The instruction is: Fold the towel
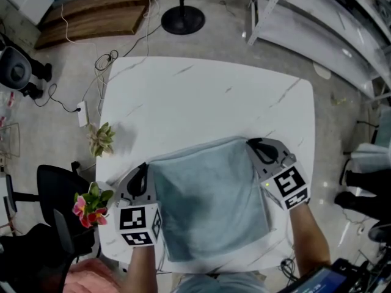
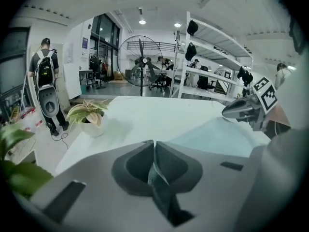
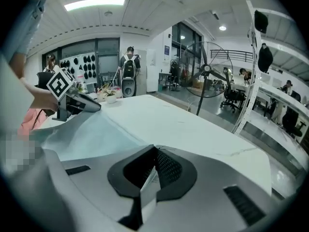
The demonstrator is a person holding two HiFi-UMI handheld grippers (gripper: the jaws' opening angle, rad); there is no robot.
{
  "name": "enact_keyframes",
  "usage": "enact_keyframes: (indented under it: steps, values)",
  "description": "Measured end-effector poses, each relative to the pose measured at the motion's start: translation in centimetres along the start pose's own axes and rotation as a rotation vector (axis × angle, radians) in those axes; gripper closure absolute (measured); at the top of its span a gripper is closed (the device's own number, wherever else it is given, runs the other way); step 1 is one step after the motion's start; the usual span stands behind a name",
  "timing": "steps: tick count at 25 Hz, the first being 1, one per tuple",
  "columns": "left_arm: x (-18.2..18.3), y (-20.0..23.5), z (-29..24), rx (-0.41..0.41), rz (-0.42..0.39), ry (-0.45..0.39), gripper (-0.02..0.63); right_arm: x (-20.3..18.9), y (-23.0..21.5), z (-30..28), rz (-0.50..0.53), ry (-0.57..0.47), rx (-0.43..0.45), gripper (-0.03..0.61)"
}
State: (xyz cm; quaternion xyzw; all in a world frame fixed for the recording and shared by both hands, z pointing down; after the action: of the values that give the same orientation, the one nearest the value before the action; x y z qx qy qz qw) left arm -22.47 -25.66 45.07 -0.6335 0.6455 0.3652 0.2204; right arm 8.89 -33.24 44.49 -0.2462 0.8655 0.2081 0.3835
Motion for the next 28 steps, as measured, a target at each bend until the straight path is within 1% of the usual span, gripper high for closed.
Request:
enact_keyframes:
  steps: [2, 4, 6, 7, 8, 9, 11, 15, 17, 18, 20, 21, 22, 23, 25, 27, 28]
  values:
    - [0.0, -0.1, 0.3, -0.002, 0.0, -0.015, 0.592, 0.0, -0.1, 0.3, -0.027, -0.011, -0.001, 0.558]
    - [0.0, 0.0, 0.4, -0.007, 0.005, -0.019, 0.592, -0.3, -0.2, 0.2, -0.06, 0.006, 0.032, 0.495]
    - [0.3, 0.1, 0.6, -0.012, 0.012, -0.034, 0.592, -0.6, 0.0, -0.4, -0.063, 0.029, 0.08, 0.463]
    - [0.5, 0.2, 0.8, -0.013, 0.014, -0.046, 0.594, -0.6, 0.3, -0.7, -0.045, 0.043, 0.098, 0.459]
    - [0.7, 0.2, 0.9, -0.015, 0.015, -0.056, 0.594, -0.6, 0.5, -0.9, -0.018, 0.053, 0.104, 0.486]
    - [0.8, 0.2, 1.0, -0.016, 0.016, -0.064, 0.594, -0.4, 0.7, -0.9, 0.011, 0.055, 0.098, 0.562]
    - [1.1, 0.2, 1.5, -0.016, 0.018, -0.081, 0.594, 0.1, 0.8, -0.4, 0.039, 0.026, 0.068, 0.563]
    - [1.8, 0.4, 2.4, -0.01, 0.028, -0.122, 0.594, 1.6, 0.0, 0.9, 0.029, -0.068, -0.019, 0.565]
    - [1.7, 0.7, 2.2, -0.002, 0.03, -0.12, 0.594, 1.7, -0.4, 0.6, 0.014, -0.063, -0.016, 0.563]
    - [1.7, 0.9, 1.9, 0.002, 0.029, -0.113, 0.594, 1.5, -0.4, 0.2, 0.007, -0.048, 0.003, 0.556]
    - [1.5, 1.0, 1.4, 0.008, 0.022, -0.101, 0.594, 0.7, 0.0, -0.9, -0.008, -0.005, 0.059, 0.5]
    - [1.5, 1.1, 1.1, 0.011, 0.017, -0.095, 0.594, 0.3, 0.3, -1.5, -0.009, 0.019, 0.083, 0.458]
    - [1.5, 1.1, 0.9, 0.013, 0.012, -0.092, 0.594, 0.0, 0.5, -2.0, 0.0, 0.038, 0.1, 0.443]
    - [1.5, 1.2, 0.7, 0.016, 0.011, -0.09, 0.594, -0.1, 0.8, -2.4, 0.017, 0.048, 0.107, 0.449]
    - [1.5, 1.3, 0.7, 0.02, 0.013, -0.095, 0.594, 0.3, 1.0, -2.3, 0.06, 0.03, 0.094, 0.546]
    - [1.6, 1.4, 1.0, 0.026, 0.016, -0.113, 0.594, 1.3, 0.9, -1.5, 0.088, -0.017, 0.053, 0.549]
    - [1.7, 1.5, 1.1, 0.029, 0.017, -0.123, 0.594, 1.7, 0.7, -1.1, 0.087, -0.038, 0.028, 0.549]
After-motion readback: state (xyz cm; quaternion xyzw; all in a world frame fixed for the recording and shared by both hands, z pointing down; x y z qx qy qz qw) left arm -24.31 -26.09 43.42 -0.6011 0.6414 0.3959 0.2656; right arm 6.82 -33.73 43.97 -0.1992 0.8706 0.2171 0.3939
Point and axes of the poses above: the fingertips, and each gripper's own axes: z backward along the fingers, y to its left, x out of its top, the point moved 8 cm from there along z, backward along the fingers, and after that the axes turned 9 degrees about z, right-handed, at the moved point
